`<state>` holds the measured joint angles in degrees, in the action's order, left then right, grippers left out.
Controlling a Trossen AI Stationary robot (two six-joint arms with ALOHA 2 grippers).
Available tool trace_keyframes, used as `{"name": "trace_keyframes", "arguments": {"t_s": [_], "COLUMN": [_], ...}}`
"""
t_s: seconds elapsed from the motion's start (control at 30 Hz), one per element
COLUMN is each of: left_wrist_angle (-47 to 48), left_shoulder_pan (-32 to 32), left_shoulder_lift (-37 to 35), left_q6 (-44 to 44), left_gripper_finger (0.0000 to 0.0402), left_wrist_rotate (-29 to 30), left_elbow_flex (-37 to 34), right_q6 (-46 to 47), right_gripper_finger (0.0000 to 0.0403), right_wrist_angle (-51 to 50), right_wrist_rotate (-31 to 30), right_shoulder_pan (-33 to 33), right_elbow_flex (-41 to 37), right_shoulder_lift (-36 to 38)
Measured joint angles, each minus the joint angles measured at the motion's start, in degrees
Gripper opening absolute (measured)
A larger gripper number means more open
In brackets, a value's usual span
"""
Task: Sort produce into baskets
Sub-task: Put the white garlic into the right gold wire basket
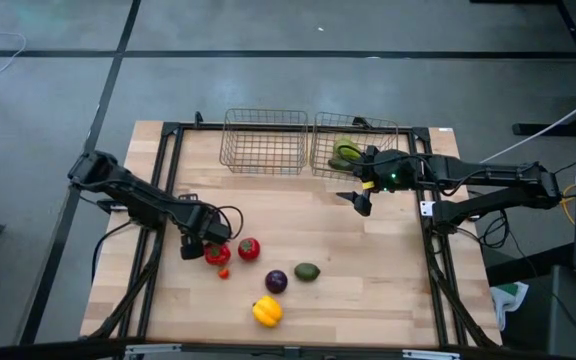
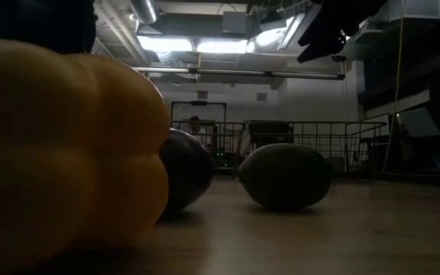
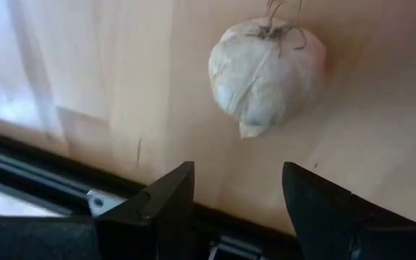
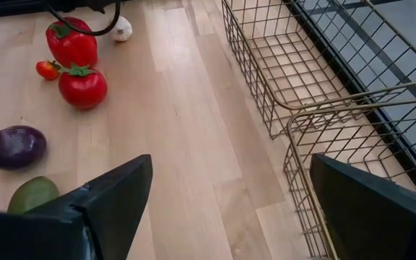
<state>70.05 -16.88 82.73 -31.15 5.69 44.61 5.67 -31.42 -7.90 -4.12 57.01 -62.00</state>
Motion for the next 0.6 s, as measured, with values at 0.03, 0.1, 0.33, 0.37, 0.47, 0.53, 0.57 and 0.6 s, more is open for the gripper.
{"name": "trace_keyframes", "arguments": {"t_s": [0.03,0.1,0.33,0.37,0.47,0.53,0.57,0.6], "left_wrist_angle": [-1.3,-4.2,-10.6,-11.7,-15.6,-17.9,-18.7,-19.4], "left_shoulder_pan": [0.0,0.0,0.1,0.1,0.1,0.1,0.1,0.1], "left_shoulder_lift": [-0.4,-1.6,-6.0,-6.4,-7.8,-8.2,-8.5,-8.6], "left_q6": [0.0,-0.1,-3.6,-4.2,-5.3,-6.0,-6.3,-6.6], "left_gripper_finger": [0.0205,0.0205,0.0205,0.0205,0.0205,0.0205,0.0205,0.0205], "left_wrist_rotate": [0.0,0.0,0.0,0.0,0.7,1.1,1.2,1.3], "left_elbow_flex": [-0.9,-2.7,-8.4,-9.1,-11.7,-13.1,-13.6,-14.1], "right_q6": [0.0,0.0,0.0,0.0,0.0,0.0,0.0,0.0], "right_gripper_finger": [0.0374,0.0374,0.0374,0.0374,0.0374,0.0374,0.0374,0.0374], "right_wrist_angle": [0.0,0.0,0.0,0.0,0.0,0.0,0.1,0.1], "right_wrist_rotate": [0.0,0.0,0.0,0.0,0.0,0.0,0.0,-0.1], "right_shoulder_pan": [0.0,0.0,0.0,0.0,0.0,0.0,0.0,0.0], "right_elbow_flex": [0.0,0.0,0.0,0.0,0.0,0.0,0.0,0.0], "right_shoulder_lift": [0.0,0.0,0.0,0.0,0.0,0.0,0.0,0.0]}}
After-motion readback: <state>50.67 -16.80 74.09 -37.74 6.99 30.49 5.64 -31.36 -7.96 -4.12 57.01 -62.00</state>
